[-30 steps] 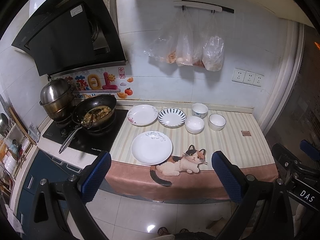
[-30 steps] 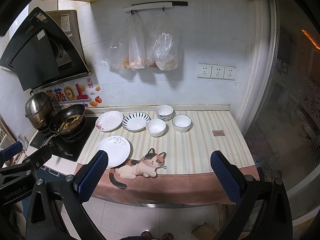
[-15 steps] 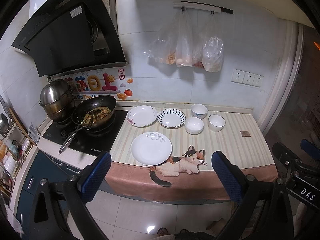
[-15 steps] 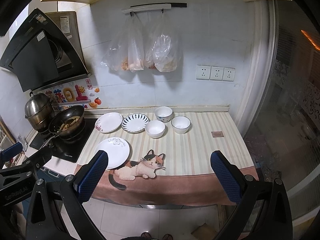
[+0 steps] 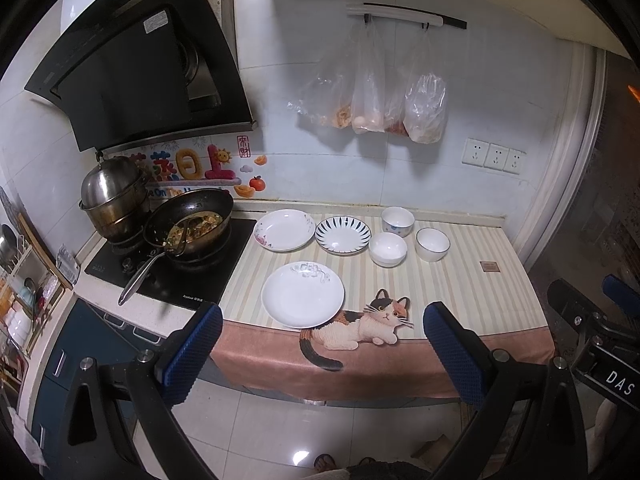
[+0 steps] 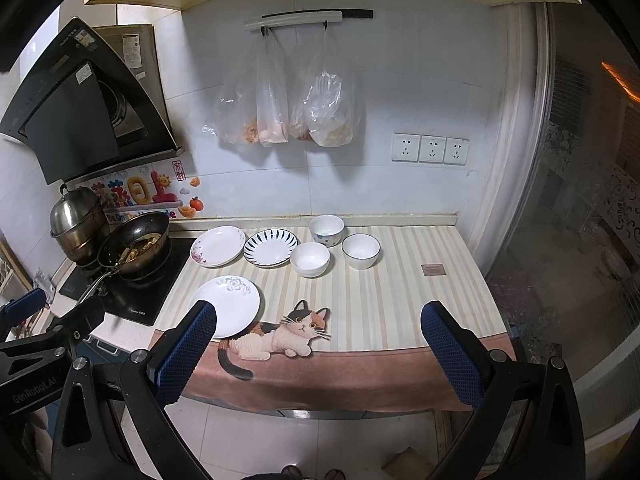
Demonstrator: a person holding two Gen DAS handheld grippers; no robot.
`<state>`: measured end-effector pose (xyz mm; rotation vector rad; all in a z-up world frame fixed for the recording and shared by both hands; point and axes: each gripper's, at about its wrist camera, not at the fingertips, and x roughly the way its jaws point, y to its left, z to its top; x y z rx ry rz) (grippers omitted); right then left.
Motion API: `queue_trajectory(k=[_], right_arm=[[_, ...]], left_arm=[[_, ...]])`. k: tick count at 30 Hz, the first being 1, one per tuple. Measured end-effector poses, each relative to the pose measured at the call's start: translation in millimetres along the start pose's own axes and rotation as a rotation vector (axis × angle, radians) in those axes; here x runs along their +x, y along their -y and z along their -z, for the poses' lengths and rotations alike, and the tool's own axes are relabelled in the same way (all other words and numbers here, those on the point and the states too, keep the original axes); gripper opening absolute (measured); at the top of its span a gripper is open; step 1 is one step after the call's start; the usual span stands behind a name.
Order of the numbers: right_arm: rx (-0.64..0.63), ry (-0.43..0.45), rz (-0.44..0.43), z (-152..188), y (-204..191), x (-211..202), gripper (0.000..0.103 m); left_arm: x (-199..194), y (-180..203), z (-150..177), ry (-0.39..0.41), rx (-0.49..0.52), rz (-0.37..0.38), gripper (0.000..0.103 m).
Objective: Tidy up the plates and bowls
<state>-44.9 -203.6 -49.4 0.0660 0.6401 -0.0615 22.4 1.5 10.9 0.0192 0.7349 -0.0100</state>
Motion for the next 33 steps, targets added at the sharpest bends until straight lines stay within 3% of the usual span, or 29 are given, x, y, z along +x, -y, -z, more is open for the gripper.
queue_trajectory(k=[6, 9, 13, 17, 23, 28, 31, 33], right_arm=[[0.010, 0.012, -0.004, -1, -2, -3, 0.103], [0.041, 0.028, -0.065, 2, -2, 8, 0.103], [0.068, -0.084, -0.137, 7, -6, 60, 0.103], [0.088, -0.199, -0.185, 19, -17, 133, 0.103], [0.051, -0.390, -0.227, 38, -47, 274, 0.103], [0.026, -0.528, -0.282, 55, -75, 400, 0.103], [-0.002, -0.594, -0.311, 65, -94, 473, 0.101], [-0.008, -0.636, -0.319, 72, -101, 512, 0.098]], left_arm=[[5, -2, -2, 0.016, -0.003, 0.003, 0.103], [24, -13, -3, 0.034, -0.014, -0.012, 0.103], [72, -43, 1, 0.009, -0.027, -0.061, 0.103], [140, -73, -1, -0.063, -0.047, -0.119, 0.103], [255, -117, 8, -0.225, -0.157, -0.130, 0.103], [357, -131, 22, -0.364, -0.149, -0.143, 0.101], [417, -136, 37, -0.476, -0.143, -0.103, 0.096], [449, -139, 45, -0.539, -0.153, -0.077, 0.083]])
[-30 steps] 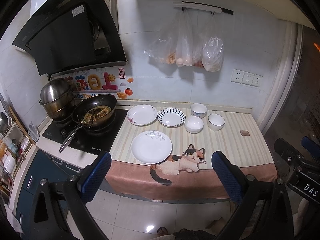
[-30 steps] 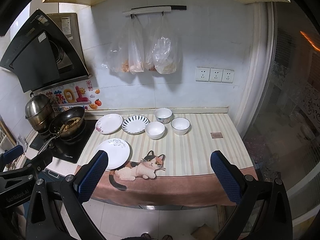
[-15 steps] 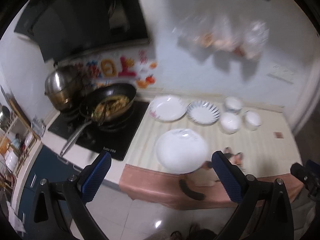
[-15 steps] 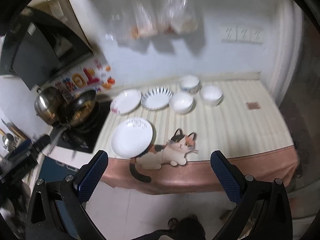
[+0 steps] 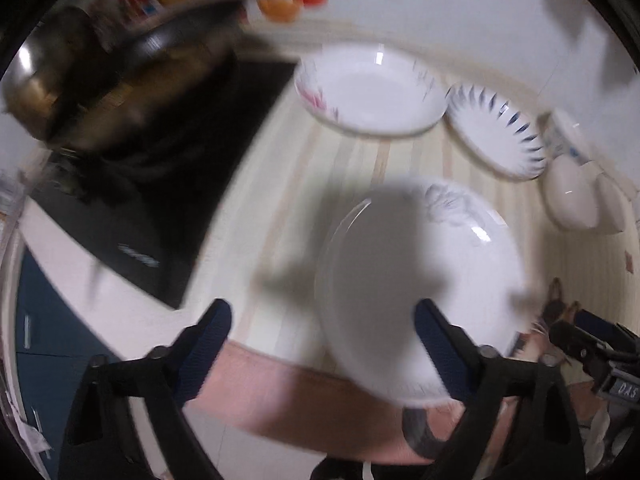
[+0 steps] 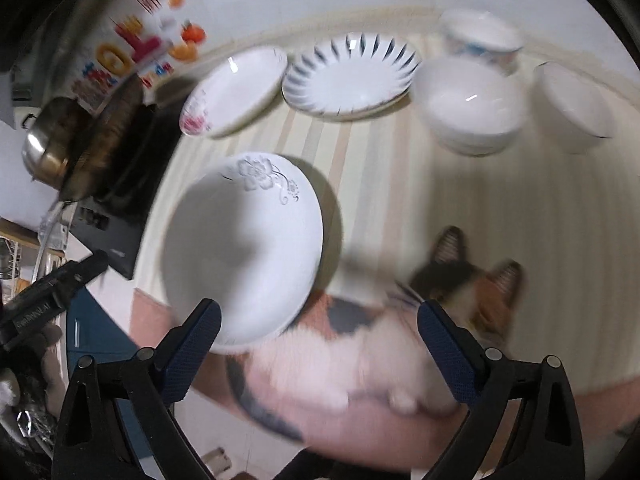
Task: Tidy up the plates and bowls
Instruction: 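Grasp the grey-flower white plate rim with the left tool while the right tool grips it too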
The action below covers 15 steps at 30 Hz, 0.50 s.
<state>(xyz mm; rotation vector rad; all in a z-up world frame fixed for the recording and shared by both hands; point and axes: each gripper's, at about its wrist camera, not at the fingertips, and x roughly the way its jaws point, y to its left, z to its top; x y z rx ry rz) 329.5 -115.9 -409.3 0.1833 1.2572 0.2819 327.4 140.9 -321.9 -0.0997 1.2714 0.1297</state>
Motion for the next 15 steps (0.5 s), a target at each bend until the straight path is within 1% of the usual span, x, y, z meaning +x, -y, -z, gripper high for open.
queue_trajectory(k=[1, 3, 4, 5, 6, 7, 8, 9, 10, 11, 12, 15], right_arm=[[0.004, -0.028, -0.006, -9, 2, 18, 0.094], [0.011, -0.072, -0.027, -22, 5, 49, 0.088], [0.015, -0.089, -0.033, -28, 8, 63, 0.084], [0.021, -0.109, -0.054, -33, 10, 75, 0.076], [0.030, -0.130, -0.080, -37, 10, 84, 0.071], [0.041, -0.156, -0.114, -40, 11, 95, 0.064], [0.045, -0.175, -0.135, -42, 10, 104, 0.059], [0.039, -0.182, -0.146, -42, 7, 109, 0.059], [0.018, -0.157, -0.146, -45, 3, 112, 0.052], [0.009, -0.162, -0.155, -45, 0, 113, 0.040], [0.007, -0.183, -0.157, -46, -2, 121, 0.036], [0.000, -0.177, -0.133, -44, -7, 117, 0.034]], left_arm=[[15, -1, -3, -0.032, -0.001, 0.021, 0.079], [40, -2, -7, -0.084, -0.004, 0.045, 0.063], [50, -3, -9, -0.105, 0.001, 0.062, 0.061], [57, -3, -9, -0.126, 0.004, 0.078, 0.057], [63, -3, -9, -0.142, 0.008, 0.090, 0.053], [68, -2, -9, -0.157, 0.012, 0.104, 0.051], [71, -2, -10, -0.161, 0.010, 0.110, 0.044], [72, -3, -8, -0.163, 0.007, 0.120, 0.040], [72, -3, -7, -0.162, 0.006, 0.119, 0.040], [70, -3, -5, -0.154, 0.006, 0.111, 0.039], [68, -2, -3, -0.149, 0.008, 0.104, 0.039], [61, -5, 7, -0.153, -0.007, 0.107, 0.036]])
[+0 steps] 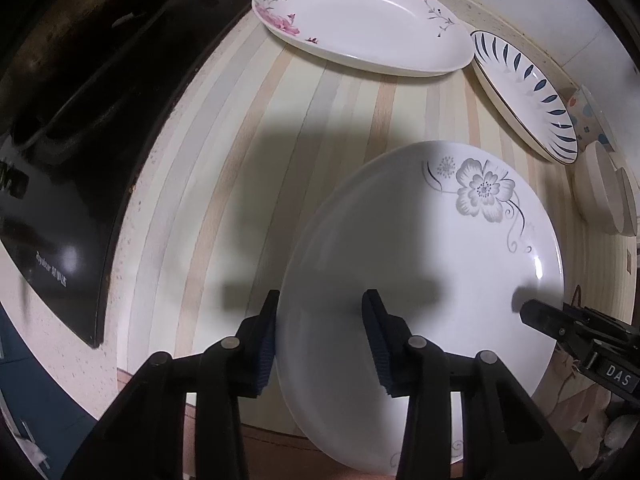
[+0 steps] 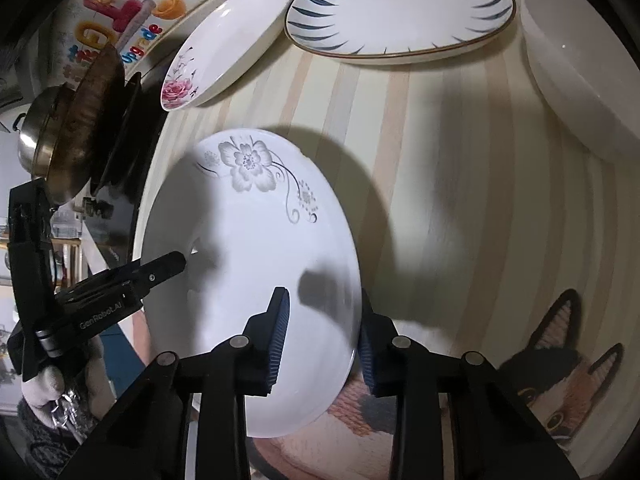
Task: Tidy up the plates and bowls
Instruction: 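Grasp the grey-flower white plate rim with the left tool while the right tool grips it too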
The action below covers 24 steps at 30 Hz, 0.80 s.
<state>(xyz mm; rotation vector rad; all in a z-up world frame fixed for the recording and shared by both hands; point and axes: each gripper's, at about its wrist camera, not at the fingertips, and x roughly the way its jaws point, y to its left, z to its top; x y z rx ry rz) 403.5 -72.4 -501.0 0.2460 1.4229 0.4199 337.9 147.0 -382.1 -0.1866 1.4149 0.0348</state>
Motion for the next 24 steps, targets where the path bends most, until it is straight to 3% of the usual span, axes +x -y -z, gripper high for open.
queue_trajectory(k=[9, 16, 24], right_arm=[[0.016, 0.031, 0.004, 13, 5, -33, 0.034], [0.038, 0.073, 0.029, 33, 39, -82, 0.034], [0.121, 0.130, 0.052, 65, 97, -131, 0.034]], left_arm=[[-41, 29, 27, 0.037, 0.047, 0.009, 0.034], [-72, 74, 43, 0.076, 0.117, 0.060, 0.034], [-45, 151, 17, 0.073, 0.221, 0.097, 0.034]])
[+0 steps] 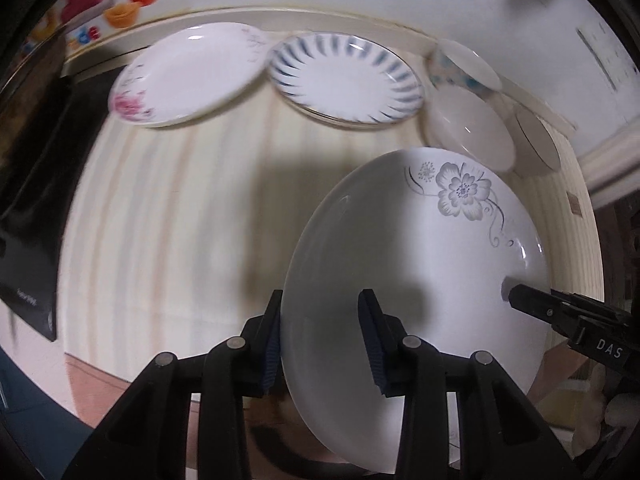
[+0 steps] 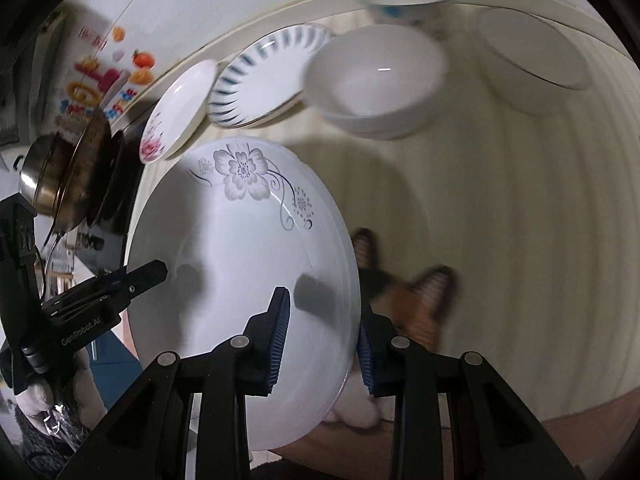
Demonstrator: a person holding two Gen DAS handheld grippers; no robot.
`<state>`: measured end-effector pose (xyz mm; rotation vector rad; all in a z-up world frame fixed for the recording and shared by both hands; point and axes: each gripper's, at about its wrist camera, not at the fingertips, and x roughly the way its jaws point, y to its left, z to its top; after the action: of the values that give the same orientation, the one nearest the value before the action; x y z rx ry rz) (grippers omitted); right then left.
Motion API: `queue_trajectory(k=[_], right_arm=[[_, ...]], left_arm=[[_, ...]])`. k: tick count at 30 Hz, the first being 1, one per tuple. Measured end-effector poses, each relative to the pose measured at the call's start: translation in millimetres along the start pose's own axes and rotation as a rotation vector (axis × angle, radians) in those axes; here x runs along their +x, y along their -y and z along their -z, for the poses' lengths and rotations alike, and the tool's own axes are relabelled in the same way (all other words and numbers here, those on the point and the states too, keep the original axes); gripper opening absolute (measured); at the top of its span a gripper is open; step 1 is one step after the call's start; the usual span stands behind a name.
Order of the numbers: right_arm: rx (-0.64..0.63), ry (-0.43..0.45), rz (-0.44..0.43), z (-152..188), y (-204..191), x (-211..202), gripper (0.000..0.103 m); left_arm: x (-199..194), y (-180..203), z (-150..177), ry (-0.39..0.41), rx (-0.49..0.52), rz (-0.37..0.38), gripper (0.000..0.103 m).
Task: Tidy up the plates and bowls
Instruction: 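Grasp the grey-flower white plate rim with the left tool while the right tool grips it too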
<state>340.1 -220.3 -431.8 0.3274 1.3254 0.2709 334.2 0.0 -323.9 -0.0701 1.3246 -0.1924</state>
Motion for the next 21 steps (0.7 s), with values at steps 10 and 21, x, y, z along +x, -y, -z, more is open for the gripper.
queue_trajectory(k=[10, 21], right_arm=[[0.110, 0.019, 0.040, 27, 65, -12, 0.034], [0.144, 0.028, 0.044, 31, 81, -4, 0.034]], left_arm=[[44, 47, -9, -0.053, 0.070, 0.028, 0.034], [58, 55, -5, -0.067, 0.104, 0.011, 0.034]])
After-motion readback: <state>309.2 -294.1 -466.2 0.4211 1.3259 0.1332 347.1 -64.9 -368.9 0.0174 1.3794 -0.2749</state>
